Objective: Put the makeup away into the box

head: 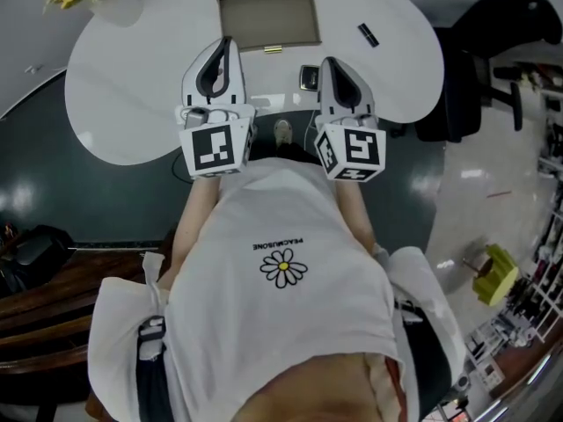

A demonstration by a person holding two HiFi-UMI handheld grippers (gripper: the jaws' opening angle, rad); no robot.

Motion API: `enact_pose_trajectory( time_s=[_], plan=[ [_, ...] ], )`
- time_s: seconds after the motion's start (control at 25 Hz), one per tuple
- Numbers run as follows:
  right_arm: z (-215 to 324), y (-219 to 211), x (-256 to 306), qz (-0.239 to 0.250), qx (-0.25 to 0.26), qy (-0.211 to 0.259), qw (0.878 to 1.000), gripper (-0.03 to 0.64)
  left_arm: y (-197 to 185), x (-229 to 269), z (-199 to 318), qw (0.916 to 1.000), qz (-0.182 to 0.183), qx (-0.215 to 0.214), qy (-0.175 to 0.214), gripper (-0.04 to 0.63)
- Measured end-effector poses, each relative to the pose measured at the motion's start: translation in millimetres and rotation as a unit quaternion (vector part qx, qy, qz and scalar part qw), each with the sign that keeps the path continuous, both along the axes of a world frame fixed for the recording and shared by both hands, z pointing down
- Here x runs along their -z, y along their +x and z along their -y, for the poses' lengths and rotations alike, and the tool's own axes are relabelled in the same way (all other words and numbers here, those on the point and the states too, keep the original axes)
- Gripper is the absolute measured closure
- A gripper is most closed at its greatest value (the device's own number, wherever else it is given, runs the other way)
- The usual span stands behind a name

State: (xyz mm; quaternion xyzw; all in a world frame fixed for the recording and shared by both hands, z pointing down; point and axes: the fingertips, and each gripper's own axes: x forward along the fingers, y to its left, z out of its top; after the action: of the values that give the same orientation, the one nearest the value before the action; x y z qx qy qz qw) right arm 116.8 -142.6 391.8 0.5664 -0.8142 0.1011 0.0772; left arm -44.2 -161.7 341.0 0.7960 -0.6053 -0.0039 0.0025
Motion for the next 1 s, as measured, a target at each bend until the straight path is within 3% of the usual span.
enact_pose_trajectory(
  time_s=[0.4,0.44,0.52,0.6,0.76,1.0],
  plan=[
    [14,0,-17,0.006,-0.004,-0.034,0.999,0.583,0,1,8,1.0000,-0.003,0.008,0.002,0.575],
    [15,0,-22,0.007,-0.008,-0.044,0.999,0.558,0,1,9,1.0000,-0.003,0.007,0.002,0.575],
    [17,1,-34,0.012,-0.017,-0.072,0.997,0.422,-1,0,10,1.0000,0.000,0.004,0.001,0.575],
    [19,3,-53,0.016,-0.029,-0.104,0.994,0.365,-3,-2,10,1.0000,0.007,0.003,-0.002,0.575],
    [13,7,-101,0.018,-0.053,-0.177,0.983,0.328,-10,-13,10,0.9998,0.008,0.007,-0.014,0.575],
    [8,20,-153,0.026,-0.103,-0.234,0.966,0.310,-15,-26,13,0.9991,0.026,0.001,-0.033,0.575]
  ],
)
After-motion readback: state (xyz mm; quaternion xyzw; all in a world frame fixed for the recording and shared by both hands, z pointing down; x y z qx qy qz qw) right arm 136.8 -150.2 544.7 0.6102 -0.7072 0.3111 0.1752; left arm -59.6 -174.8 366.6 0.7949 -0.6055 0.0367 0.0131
